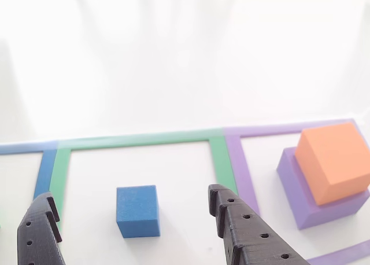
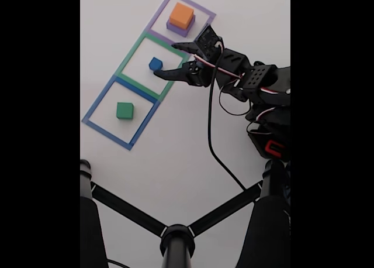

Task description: Tower of hanoi

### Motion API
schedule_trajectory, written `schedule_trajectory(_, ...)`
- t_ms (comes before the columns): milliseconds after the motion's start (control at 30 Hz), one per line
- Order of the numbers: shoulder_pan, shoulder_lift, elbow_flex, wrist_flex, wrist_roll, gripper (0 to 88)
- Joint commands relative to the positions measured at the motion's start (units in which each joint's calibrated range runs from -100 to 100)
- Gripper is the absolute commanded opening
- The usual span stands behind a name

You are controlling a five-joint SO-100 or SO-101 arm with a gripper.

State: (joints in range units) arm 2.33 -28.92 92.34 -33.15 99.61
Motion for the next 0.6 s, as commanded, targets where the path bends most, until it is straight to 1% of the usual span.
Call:
schedule_trajectory(0,0.14,12.01,-2.88,-12.54,0.39,30.4)
schedule_trajectory(200,0.30,23.23,-7.15,-19.59,0.39,30.0)
schedule_trajectory(567,-1.23,35.73,-12.60,-26.55,0.39,29.3)
